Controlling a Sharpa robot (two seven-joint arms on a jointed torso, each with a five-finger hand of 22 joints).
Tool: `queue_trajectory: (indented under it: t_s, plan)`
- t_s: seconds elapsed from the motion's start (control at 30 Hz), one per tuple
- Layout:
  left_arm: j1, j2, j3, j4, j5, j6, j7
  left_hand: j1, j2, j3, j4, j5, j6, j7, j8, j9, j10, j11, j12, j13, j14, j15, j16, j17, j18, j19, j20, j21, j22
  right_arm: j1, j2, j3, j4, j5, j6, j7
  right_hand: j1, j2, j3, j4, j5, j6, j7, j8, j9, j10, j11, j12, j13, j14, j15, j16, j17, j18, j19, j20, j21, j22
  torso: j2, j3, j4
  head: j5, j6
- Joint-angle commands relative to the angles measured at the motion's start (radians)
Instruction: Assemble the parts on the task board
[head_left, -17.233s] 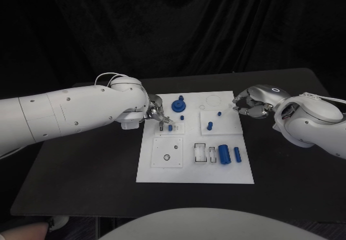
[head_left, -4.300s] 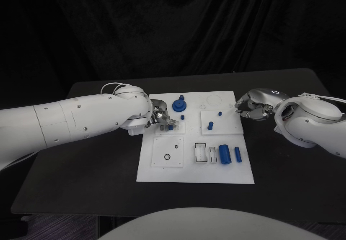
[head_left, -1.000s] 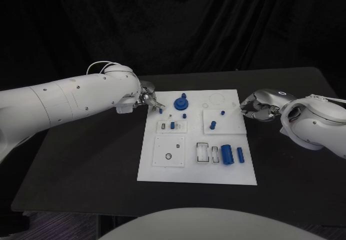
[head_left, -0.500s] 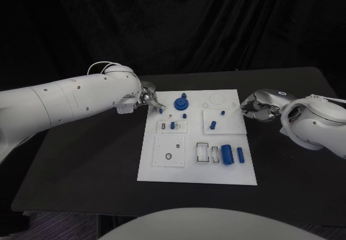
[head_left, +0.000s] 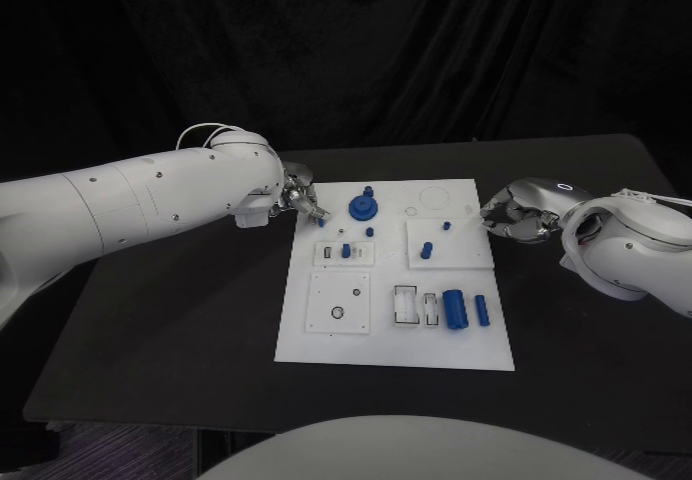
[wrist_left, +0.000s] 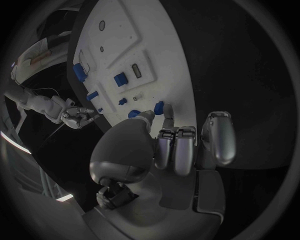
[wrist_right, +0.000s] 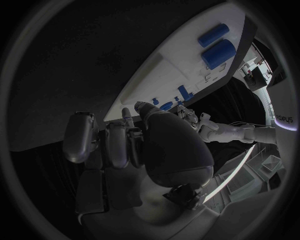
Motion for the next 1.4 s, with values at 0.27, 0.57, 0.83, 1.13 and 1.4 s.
queue_trajectory:
  t_s: [0.27,0.57,0.83,1.13,1.4]
  plan:
    - [-0.004,0.004,0.001,0.000,0.008,0.014,0.015,0.047,-0.012,0.075,-0.015,-0.002,0.008,-0.005,-0.018,-0.010,0.104,0.004,0.003,0.261,0.107,0.003,0.006,0.263,0.000,-0.009,-0.001,-0.007,0.173,-0.002,0.000,0.001,0.001,-0.002,0.004,-0.013,0.007,0.001,0.008,0.000,0.006,0.007,-0.002,-0.004,-0.001,0.083,0.005,-0.004,0.244,0.057,0.007,-0.003,0.082,0.020,-0.003,0.004,-0.005,0.161,0.000,0.0005,0.0000,0.001,0.000]
    - [-0.006,0.005,0.001,-0.002,0.008,0.024,0.011,0.058,-0.048,0.181,-0.030,0.011,0.016,-0.005,-0.027,-0.020,0.104,0.004,0.003,0.261,0.107,0.003,0.006,0.263,0.000,-0.010,-0.002,-0.009,0.173,-0.002,0.000,0.001,0.001,-0.002,0.005,-0.013,0.007,0.002,0.010,0.000,0.007,0.008,-0.002,-0.004,-0.002,0.082,0.005,-0.005,0.243,0.057,0.007,-0.004,0.081,0.021,-0.003,0.004,-0.008,0.160,0.000,0.0000,-0.0005,0.003,0.000]
    - [-0.007,0.004,0.001,0.000,0.008,0.025,0.009,0.045,-0.090,0.300,-0.061,0.020,0.024,-0.005,-0.029,-0.020,0.104,0.003,0.003,0.261,0.107,0.002,0.006,0.263,0.000,-0.011,-0.003,-0.009,0.172,-0.002,0.002,0.001,0.001,-0.002,0.007,-0.014,0.007,0.002,0.010,0.000,0.007,0.008,-0.002,-0.004,-0.002,0.082,0.005,-0.005,0.243,0.057,0.007,-0.004,0.081,0.021,-0.003,0.004,-0.008,0.160,0.001,-0.0001,0.0003,0.004,0.000]
    - [-0.007,-0.003,0.001,0.008,0.008,-0.010,0.006,0.026,-0.146,0.451,-0.152,0.034,0.027,-0.004,-0.017,0.003,0.104,0.002,0.003,0.261,0.107,0.001,0.006,0.263,0.000,-0.010,-0.004,-0.006,0.173,-0.002,0.001,0.001,0.001,-0.002,0.009,-0.015,0.007,0.002,0.011,-0.001,0.007,0.009,-0.002,-0.004,-0.002,0.081,0.005,-0.005,0.243,0.056,0.007,-0.006,0.078,0.021,-0.004,0.004,-0.011,0.159,0.000,-0.0001,0.0003,0.006,0.000]
    - [-0.008,-0.016,0.001,0.020,0.139,-0.050,-0.001,0.002,-0.156,0.497,-0.191,0.008,0.042,-0.006,-0.001,0.019,0.104,-0.001,0.003,0.261,0.107,-0.002,0.006,0.263,-0.001,-0.007,-0.006,-0.001,0.174,-0.002,-0.002,0.001,0.003,-0.002,0.012,-0.019,0.007,0.002,0.011,-0.001,0.007,0.009,-0.002,-0.004,-0.002,0.081,0.005,-0.005,0.243,0.056,0.007,-0.006,0.078,0.021,-0.004,0.004,-0.011,0.159,0.000,-0.0003,0.0010,0.006,0.000]
